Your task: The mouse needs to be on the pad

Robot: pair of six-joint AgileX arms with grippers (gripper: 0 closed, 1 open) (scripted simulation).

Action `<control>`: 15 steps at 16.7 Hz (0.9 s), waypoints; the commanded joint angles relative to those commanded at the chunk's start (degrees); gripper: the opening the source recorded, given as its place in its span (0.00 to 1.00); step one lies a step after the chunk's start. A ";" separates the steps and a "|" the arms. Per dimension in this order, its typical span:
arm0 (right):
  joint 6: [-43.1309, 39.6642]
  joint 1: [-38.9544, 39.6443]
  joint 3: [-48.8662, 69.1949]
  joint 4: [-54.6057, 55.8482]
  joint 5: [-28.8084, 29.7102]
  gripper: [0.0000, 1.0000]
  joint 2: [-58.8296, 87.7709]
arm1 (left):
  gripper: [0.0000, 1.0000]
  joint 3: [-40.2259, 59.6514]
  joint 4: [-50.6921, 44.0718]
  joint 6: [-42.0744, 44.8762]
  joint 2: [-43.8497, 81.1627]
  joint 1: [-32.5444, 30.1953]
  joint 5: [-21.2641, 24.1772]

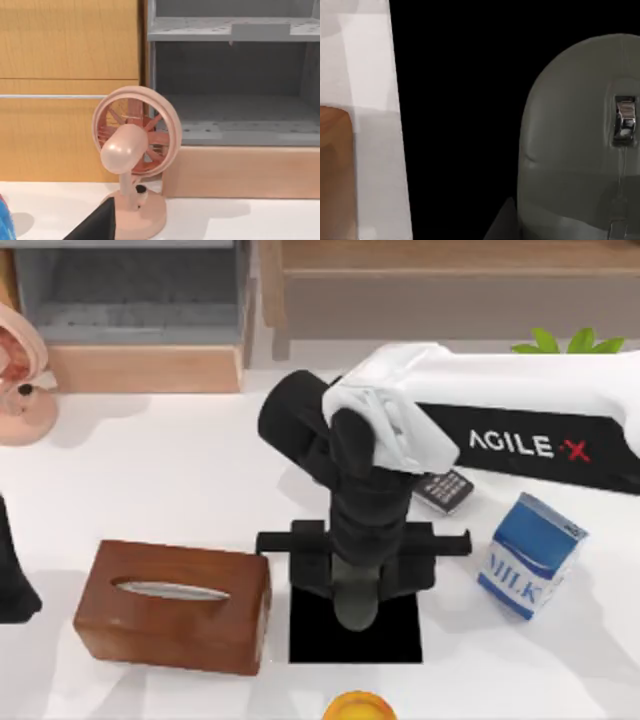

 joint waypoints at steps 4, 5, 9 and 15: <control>0.00 0.00 0.00 0.00 0.00 0.00 0.00 | 1.00 0.00 0.00 0.00 0.00 0.00 0.00; 0.00 0.00 0.00 0.00 0.00 0.08 0.00 | 1.00 0.00 0.00 0.00 0.00 0.00 0.00; 0.00 0.00 0.00 0.00 0.00 0.38 0.00 | 1.00 0.00 0.00 0.00 0.00 0.00 0.00; 0.00 0.00 0.00 0.00 0.00 0.83 0.00 | 1.00 0.00 0.00 0.00 0.00 0.00 0.00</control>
